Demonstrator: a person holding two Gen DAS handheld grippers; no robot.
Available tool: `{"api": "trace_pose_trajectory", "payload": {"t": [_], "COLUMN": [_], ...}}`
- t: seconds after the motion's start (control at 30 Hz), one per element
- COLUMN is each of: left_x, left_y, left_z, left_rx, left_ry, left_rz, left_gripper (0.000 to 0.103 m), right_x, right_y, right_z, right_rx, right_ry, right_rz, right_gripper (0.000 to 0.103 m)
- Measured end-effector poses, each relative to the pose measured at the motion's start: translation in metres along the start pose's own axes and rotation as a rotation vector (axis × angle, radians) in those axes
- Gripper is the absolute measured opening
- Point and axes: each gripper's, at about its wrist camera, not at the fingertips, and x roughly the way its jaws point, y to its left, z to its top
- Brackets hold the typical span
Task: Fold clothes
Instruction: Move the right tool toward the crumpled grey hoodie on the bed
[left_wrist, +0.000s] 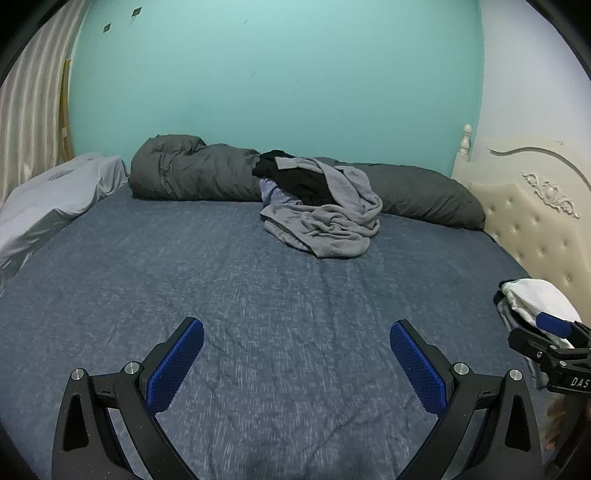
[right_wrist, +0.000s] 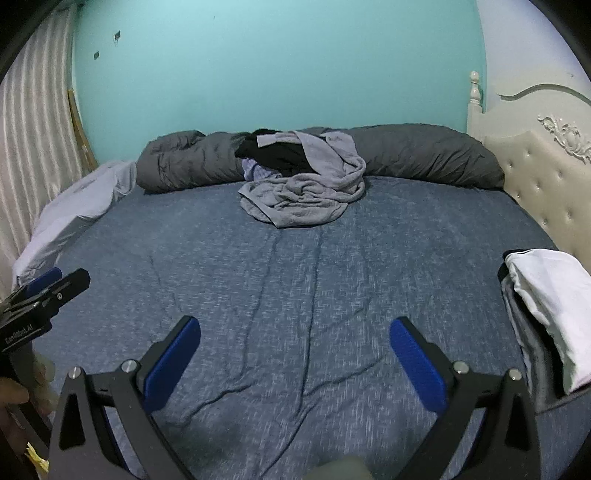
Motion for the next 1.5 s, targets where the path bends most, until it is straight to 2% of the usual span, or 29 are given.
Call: {"api": "trace_pose_trajectory", "payload": {"t": [0.2, 0.47, 0.6, 0.83, 1.1, 1.2, 1.33, 1.5], "left_x": [0.050, 0.116, 0.142, 0.164, 0.174, 0.174, 0.179, 0.185], "left_y": [0.015, 0.041, 0.054, 0.079, 0.108, 0.118, 0.135, 0.149], "left_z": [-0.010, -0.043, -0.055, -0.066, -0.076, -0.077, -0.079, -0.084], "left_rx": [-0.059, -0.142, -0.152, -0.204, -0.264, -0.268, -0.294, -0.315], "left_ry": [0.020, 0.083, 0.113, 0.125, 0.135, 0.113, 0.128, 0.150], "left_rz": [-0.007, -0.015, -0.009, 0.024, 0.040, 0.084, 0.090, 0.107], "left_gripper": [0.103, 0.103, 0.103, 0.103, 0.103, 0.103, 0.103, 0.103], "right_x": [0.044, 0.124, 0.164, 0.245, 0.336, 0.370, 0.407, 0.451], "right_y": [-0.009, -0.017, -0.014, -0.012, 0.007, 0.014, 0.024, 0.041], "right_z": [0.006, -0.002, 0.003, 0.034, 0.087, 0.104, 0.120, 0.135], "right_rx": [-0.004, -0.051, -0.089, -0.086, -0.143, -0.191, -0.221, -0.274], "right_ry": [0.021, 0.111, 0.123, 0.136, 0.096, 0.099, 0.094, 0.102], "right_rz": [-0.016, -0.032, -0.003, 0.026, 0.048, 0.025, 0.004, -0.073], "right_gripper": [0.103, 0.103, 0.103, 0.102, 0.098, 0.098, 0.098, 0.098]}}
